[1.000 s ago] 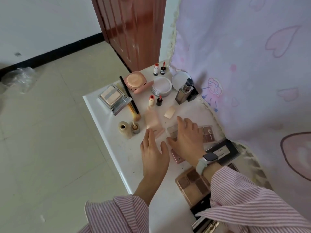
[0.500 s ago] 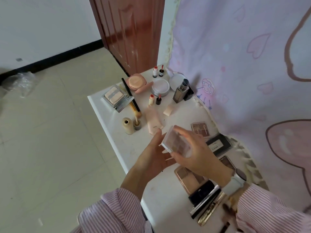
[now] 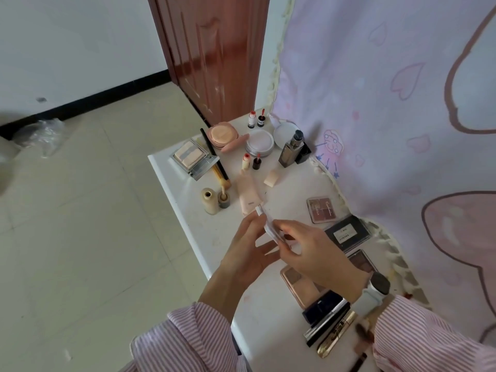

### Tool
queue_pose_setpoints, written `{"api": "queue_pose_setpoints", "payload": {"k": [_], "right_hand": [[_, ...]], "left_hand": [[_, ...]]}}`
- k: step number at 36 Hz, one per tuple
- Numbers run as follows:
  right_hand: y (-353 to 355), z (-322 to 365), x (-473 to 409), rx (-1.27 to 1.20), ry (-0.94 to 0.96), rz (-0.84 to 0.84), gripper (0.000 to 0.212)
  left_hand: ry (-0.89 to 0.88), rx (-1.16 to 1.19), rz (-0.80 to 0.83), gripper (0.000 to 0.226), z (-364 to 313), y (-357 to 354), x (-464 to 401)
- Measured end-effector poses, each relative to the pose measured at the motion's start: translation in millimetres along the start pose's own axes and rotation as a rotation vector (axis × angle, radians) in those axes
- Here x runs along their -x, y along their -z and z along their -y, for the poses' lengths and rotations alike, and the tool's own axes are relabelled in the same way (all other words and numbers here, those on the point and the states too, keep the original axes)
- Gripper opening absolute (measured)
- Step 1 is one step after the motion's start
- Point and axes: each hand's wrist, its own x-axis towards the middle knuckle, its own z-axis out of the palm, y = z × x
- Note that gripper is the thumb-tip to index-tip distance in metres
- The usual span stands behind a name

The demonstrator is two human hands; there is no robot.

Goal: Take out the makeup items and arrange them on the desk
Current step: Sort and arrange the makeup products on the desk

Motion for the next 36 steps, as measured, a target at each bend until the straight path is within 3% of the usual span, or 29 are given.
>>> {"api": "queue_pose_setpoints", "payload": {"k": [7, 15, 20, 26, 34, 36], "right_hand": [[3.6, -4.5, 2.6, 0.087, -0.010, -0.002, 0.035], [41.6, -26.8, -10.8, 0.129, -0.227, -0.105, 0.025], [65.9, -47.9, -40.0, 0.175, -0.362, -0.232, 0.027], [76.6, -67.1, -70.2, 0.325, -0.460, -0.334, 0.030], [80.7, -80.3, -91.9, 0.269, -0.513, -0.314, 0.033], [81.9, -83.8, -93.6, 0.253, -0.507, -0.328, 0.031]], "left_hand": [[0.009, -0.085, -0.032, 0.040, 5.1, -1.3, -4.5], [0.236, 0.008, -0.030, 0.029, -1.8, -6.1, -20.1], [0.143, 0.052, -0.143, 0.029, -9.3, -23.5, -53.7], [0.034, -0.223, -0.210, 0.048, -11.1, -50.6, -96.3], [-0.047, -0.465, -0.256, 0.025, -12.6, -71.8, -125.1], [-0.076, -0.501, -0.289, 0.042, -12.4, -72.4, -126.3]]}}
